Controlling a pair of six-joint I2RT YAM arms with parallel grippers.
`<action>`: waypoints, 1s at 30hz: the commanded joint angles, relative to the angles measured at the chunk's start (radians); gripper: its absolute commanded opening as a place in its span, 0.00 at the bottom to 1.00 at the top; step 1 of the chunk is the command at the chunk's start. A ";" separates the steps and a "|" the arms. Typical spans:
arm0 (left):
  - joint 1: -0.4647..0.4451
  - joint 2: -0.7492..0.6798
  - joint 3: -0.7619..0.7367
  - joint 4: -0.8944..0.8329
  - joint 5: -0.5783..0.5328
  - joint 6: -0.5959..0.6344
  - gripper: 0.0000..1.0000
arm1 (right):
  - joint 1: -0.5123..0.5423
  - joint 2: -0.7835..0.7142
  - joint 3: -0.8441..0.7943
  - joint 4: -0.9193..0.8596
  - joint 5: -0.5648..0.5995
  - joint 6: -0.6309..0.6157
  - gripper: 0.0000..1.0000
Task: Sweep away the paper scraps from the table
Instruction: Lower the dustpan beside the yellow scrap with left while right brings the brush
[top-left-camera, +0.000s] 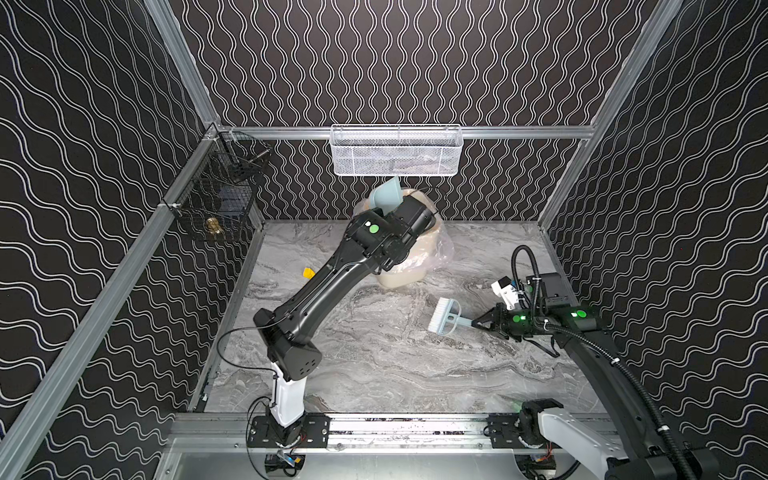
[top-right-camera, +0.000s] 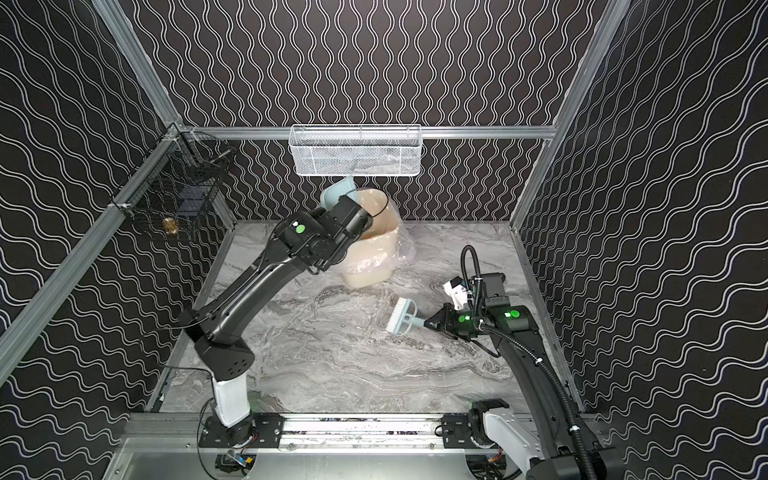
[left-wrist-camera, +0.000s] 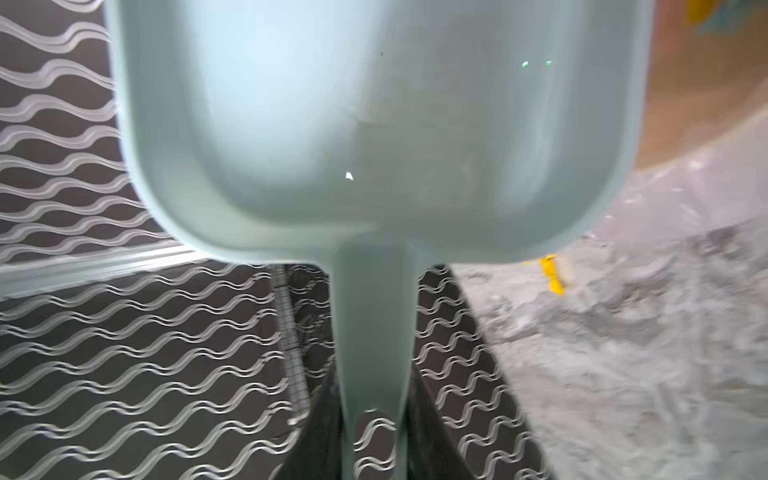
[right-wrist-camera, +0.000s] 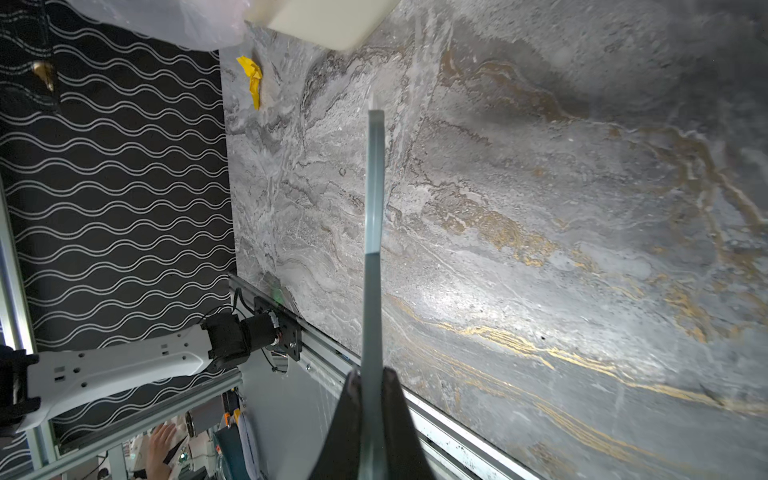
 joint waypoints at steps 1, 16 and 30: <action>0.014 -0.070 -0.071 -0.025 0.178 -0.217 0.00 | 0.075 -0.002 -0.021 0.128 0.008 0.077 0.00; 0.255 -0.487 -0.546 0.103 0.625 -0.437 0.00 | 0.593 0.330 0.004 0.750 0.203 0.336 0.00; 0.386 -0.643 -0.739 0.141 0.802 -0.455 0.00 | 0.755 0.825 0.222 1.305 0.360 0.531 0.00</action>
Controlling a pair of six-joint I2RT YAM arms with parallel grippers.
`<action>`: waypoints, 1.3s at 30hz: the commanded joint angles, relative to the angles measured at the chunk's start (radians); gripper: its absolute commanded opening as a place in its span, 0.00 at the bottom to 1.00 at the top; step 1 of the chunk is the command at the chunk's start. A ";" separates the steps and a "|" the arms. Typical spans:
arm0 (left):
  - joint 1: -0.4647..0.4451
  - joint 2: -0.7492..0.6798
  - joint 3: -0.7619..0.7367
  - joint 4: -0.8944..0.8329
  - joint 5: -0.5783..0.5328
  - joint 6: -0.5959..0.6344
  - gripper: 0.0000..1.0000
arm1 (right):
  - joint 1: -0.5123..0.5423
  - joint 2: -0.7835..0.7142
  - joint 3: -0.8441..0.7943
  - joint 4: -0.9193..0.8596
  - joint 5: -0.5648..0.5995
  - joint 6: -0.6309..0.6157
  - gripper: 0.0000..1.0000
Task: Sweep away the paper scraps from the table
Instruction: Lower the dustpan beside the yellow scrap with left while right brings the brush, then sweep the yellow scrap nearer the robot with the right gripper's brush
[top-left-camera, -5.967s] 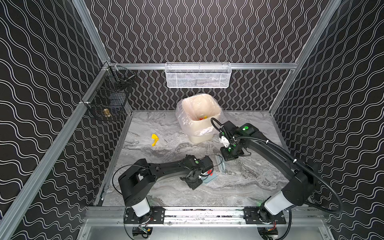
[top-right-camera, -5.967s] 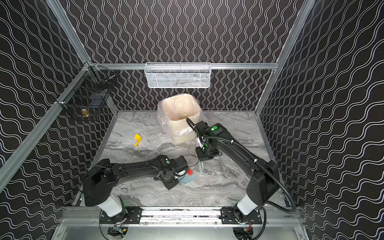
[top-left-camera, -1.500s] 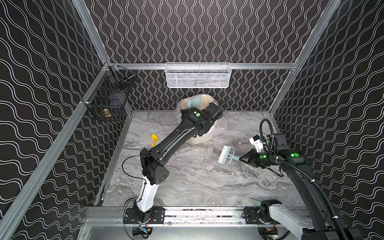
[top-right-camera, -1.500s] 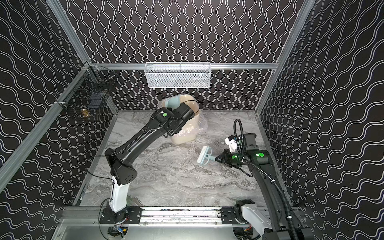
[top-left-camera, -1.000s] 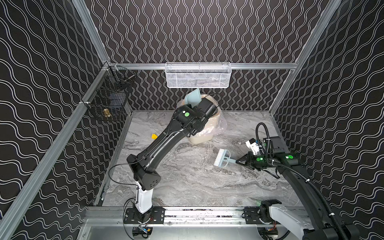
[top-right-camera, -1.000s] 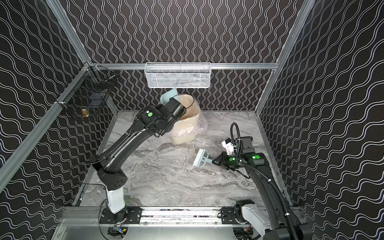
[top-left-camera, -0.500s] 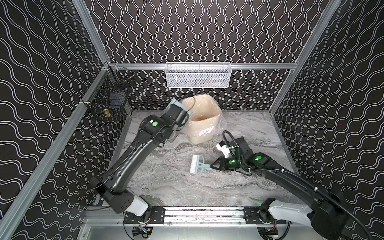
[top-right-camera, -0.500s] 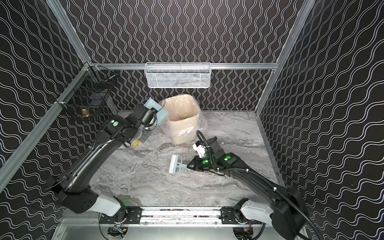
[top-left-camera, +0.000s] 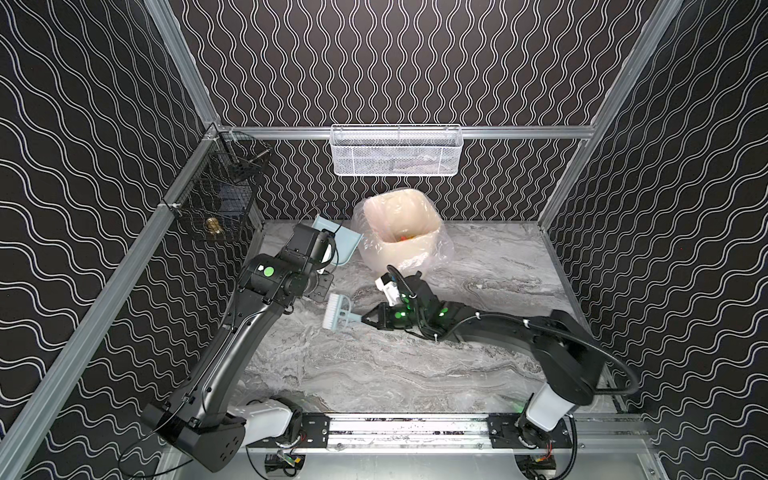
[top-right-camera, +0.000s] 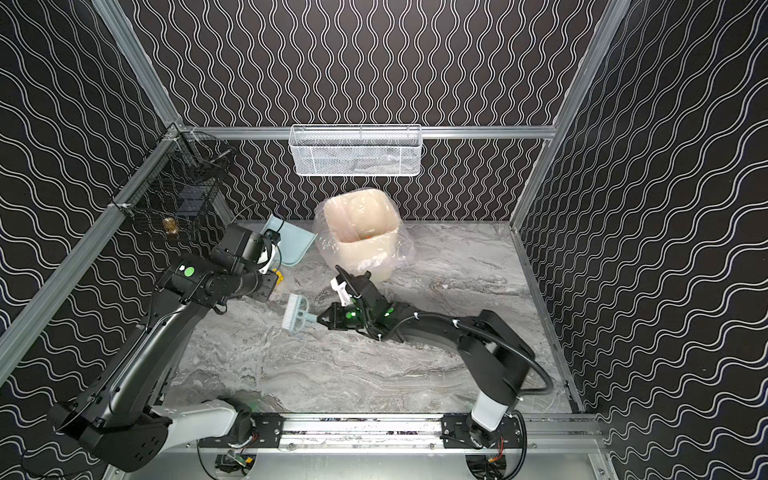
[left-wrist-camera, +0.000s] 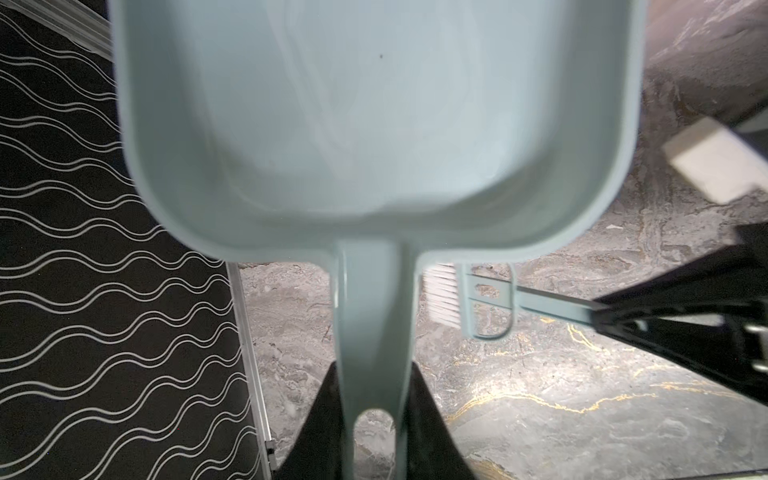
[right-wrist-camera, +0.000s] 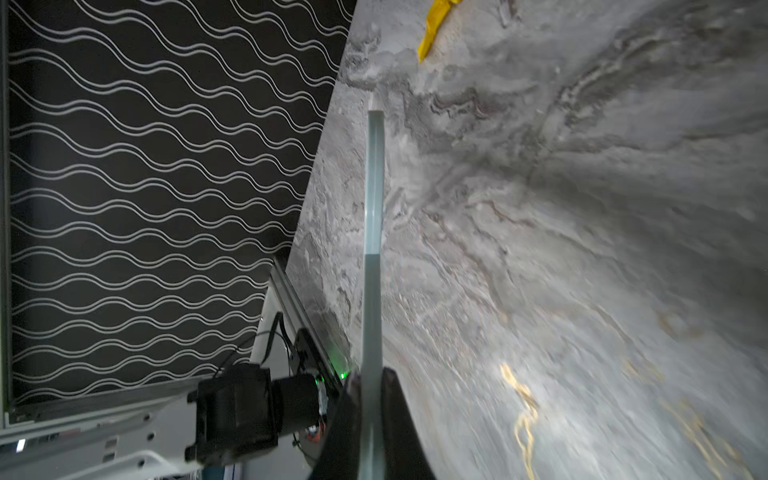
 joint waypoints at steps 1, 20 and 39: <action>0.010 -0.022 -0.020 0.031 0.065 -0.020 0.00 | 0.009 0.082 0.055 0.223 0.082 0.078 0.00; 0.020 -0.089 -0.091 0.060 0.109 -0.025 0.00 | 0.014 0.671 0.589 0.449 0.160 0.227 0.00; 0.036 -0.090 -0.120 0.077 0.150 -0.026 0.00 | 0.014 0.692 0.594 0.209 0.163 0.349 0.00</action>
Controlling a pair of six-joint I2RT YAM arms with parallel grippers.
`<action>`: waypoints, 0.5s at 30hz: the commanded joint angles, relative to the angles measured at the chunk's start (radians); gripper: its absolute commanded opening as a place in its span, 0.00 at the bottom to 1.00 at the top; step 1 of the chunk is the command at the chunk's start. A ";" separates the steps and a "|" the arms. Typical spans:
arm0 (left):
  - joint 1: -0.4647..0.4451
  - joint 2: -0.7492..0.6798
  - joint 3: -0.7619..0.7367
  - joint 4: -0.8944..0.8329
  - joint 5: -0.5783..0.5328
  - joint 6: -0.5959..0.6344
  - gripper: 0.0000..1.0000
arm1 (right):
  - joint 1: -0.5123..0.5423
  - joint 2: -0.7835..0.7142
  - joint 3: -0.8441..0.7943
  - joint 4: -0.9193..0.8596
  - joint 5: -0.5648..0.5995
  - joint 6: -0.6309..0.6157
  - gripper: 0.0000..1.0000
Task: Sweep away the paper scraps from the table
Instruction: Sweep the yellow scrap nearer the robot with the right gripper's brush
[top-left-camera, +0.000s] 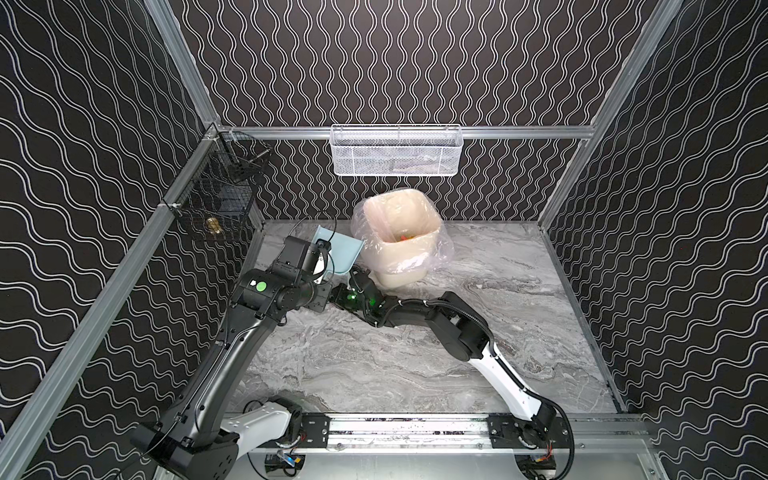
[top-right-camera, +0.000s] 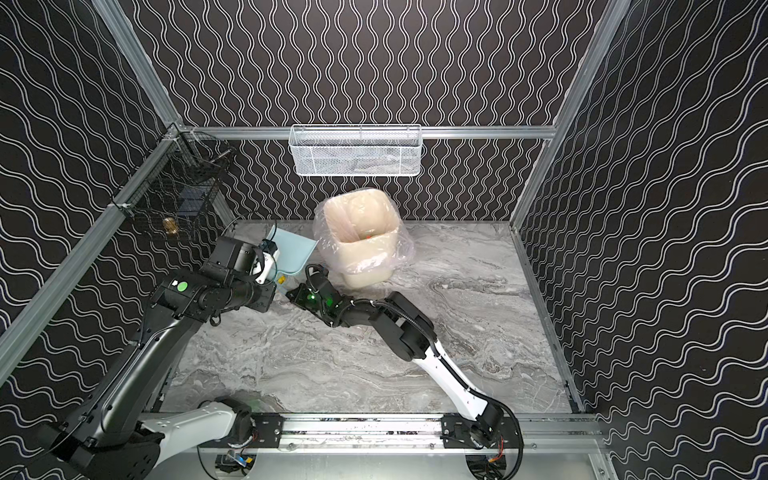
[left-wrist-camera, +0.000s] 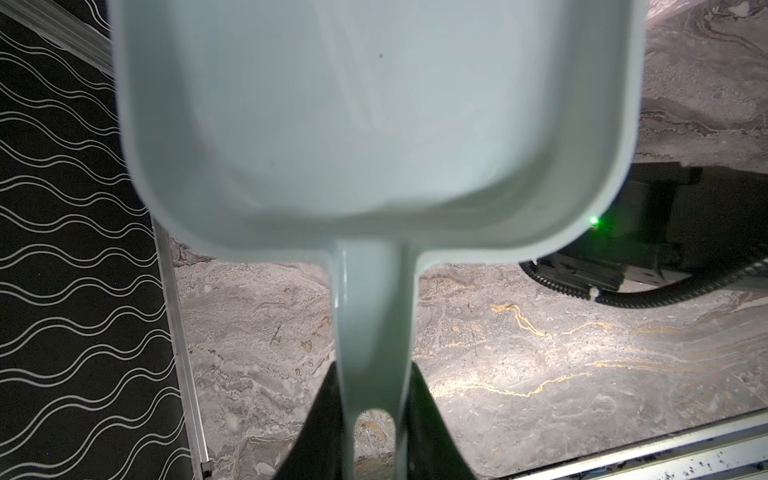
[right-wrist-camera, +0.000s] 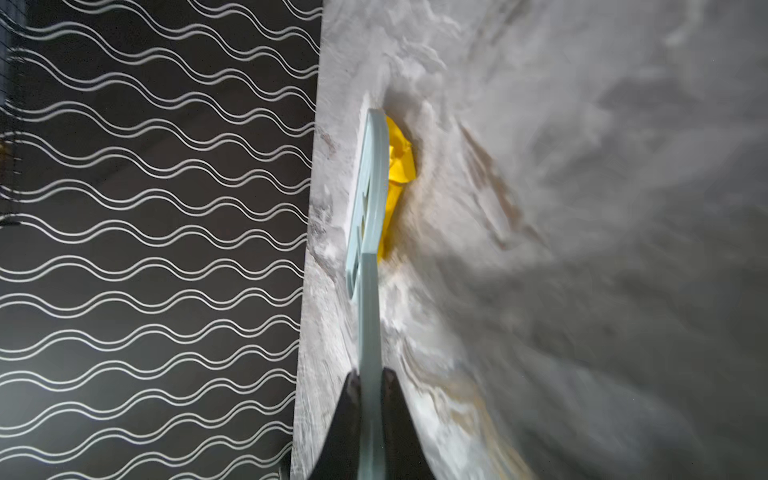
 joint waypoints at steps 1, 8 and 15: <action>0.002 0.000 0.002 0.017 0.018 0.001 0.00 | 0.003 -0.076 -0.088 -0.036 -0.023 0.027 0.00; 0.002 -0.014 -0.009 0.017 0.034 -0.011 0.00 | 0.002 -0.321 -0.430 -0.107 -0.030 0.016 0.00; 0.002 -0.008 0.000 0.016 0.071 -0.011 0.00 | 0.003 -0.617 -0.740 -0.279 -0.030 -0.002 0.00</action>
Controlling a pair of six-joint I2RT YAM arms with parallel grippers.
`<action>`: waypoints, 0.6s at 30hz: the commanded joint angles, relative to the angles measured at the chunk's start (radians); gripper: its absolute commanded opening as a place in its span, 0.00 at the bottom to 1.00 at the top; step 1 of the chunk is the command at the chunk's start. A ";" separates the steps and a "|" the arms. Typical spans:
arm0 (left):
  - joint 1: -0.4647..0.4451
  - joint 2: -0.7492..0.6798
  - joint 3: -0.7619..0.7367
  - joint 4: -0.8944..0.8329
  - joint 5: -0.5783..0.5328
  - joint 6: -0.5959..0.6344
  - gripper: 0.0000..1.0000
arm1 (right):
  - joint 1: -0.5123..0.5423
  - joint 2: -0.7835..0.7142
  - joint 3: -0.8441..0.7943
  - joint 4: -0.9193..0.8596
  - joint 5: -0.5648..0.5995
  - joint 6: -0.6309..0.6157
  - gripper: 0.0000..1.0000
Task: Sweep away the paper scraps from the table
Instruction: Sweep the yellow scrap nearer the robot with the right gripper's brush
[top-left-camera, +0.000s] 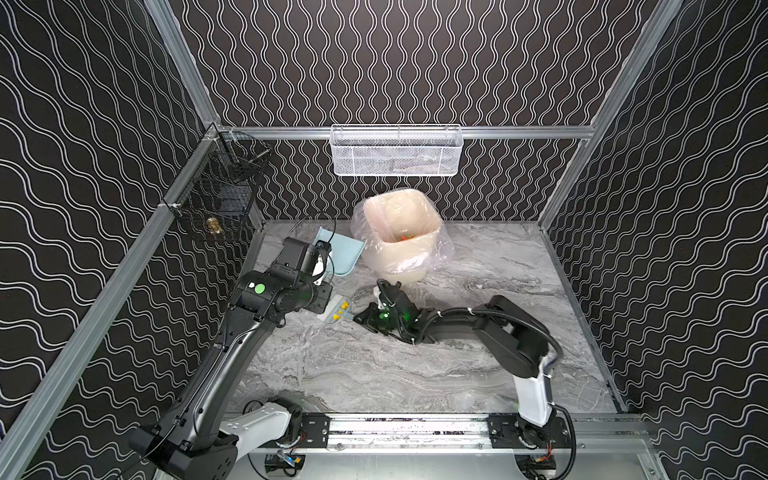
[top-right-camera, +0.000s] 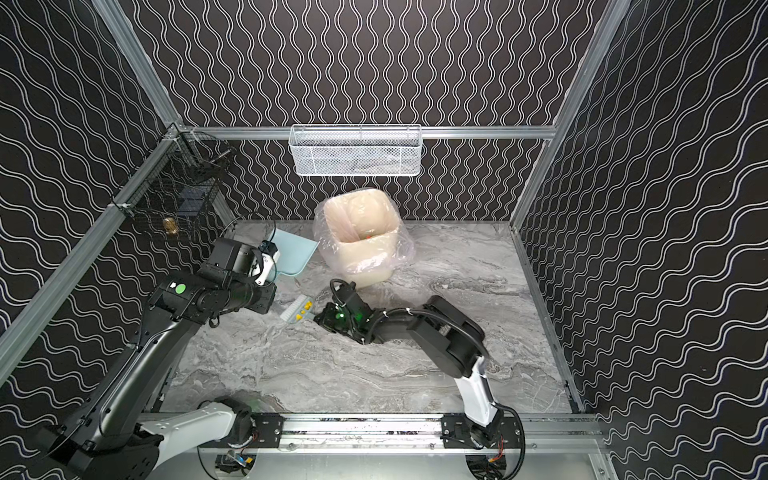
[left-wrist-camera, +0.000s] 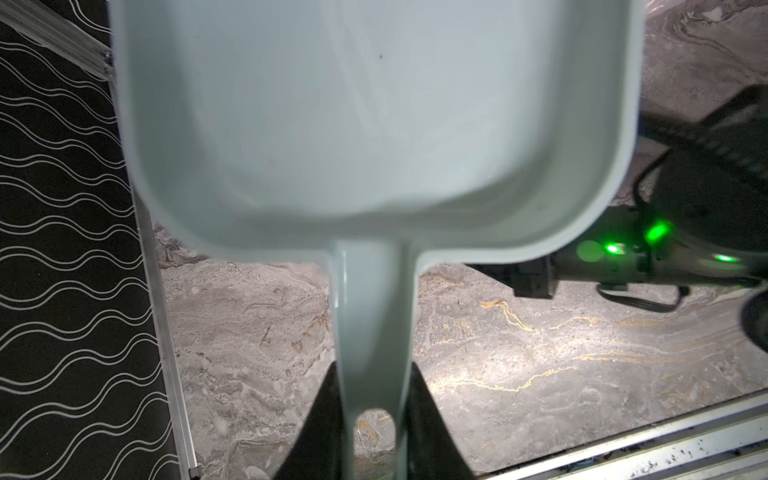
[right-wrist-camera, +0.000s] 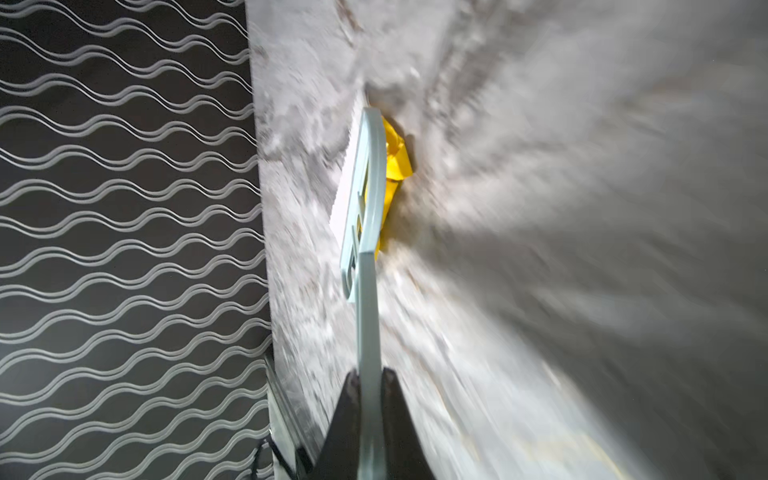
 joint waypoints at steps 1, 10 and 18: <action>0.002 0.007 0.011 0.014 0.030 -0.007 0.00 | 0.003 -0.129 -0.109 -0.209 0.009 -0.010 0.00; 0.002 -0.012 -0.024 0.011 0.082 -0.003 0.00 | 0.002 -0.553 -0.254 -0.707 0.020 -0.064 0.00; 0.002 -0.029 -0.023 -0.018 0.093 0.016 0.00 | 0.008 -0.571 -0.072 -0.730 -0.031 -0.247 0.00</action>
